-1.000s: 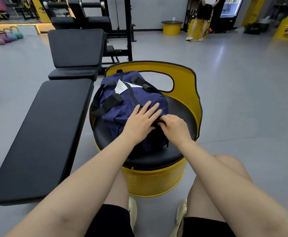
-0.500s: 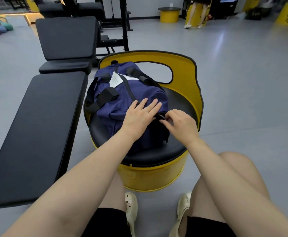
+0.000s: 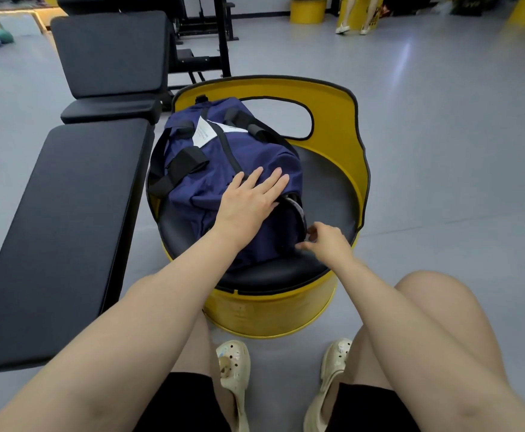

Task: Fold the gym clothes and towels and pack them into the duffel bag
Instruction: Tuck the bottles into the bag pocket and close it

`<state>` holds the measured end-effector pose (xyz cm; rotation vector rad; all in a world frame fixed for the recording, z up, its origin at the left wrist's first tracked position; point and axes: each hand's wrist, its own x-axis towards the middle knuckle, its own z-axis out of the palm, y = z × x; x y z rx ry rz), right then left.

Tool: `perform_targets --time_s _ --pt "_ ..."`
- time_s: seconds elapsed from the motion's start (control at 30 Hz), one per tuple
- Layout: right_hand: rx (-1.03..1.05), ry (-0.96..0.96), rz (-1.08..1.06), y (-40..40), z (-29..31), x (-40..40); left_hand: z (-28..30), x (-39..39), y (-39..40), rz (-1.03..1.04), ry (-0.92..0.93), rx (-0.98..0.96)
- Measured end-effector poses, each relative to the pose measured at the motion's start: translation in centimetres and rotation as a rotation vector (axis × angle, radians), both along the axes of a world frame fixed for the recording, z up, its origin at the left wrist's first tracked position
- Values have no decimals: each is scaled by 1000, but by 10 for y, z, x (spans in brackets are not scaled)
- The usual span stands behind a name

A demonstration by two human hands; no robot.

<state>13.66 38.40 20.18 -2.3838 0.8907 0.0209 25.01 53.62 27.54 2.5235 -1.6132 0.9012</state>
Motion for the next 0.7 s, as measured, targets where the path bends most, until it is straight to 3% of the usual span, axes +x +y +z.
perform_targets --time_s 0.27,0.43,0.53,0.7 --pt "189 23 -29 -1 -19 2 0 -3 0 -3 21 -28" --pt "284 -66 -72 0 -12 1 2 -7 1 34 67 -4" --pt "407 -43 -112 0 -6 0 4 -9 1 45 97 2" --pt "437 -24 -147 0 12 -3 9 -14 1 103 184 78"
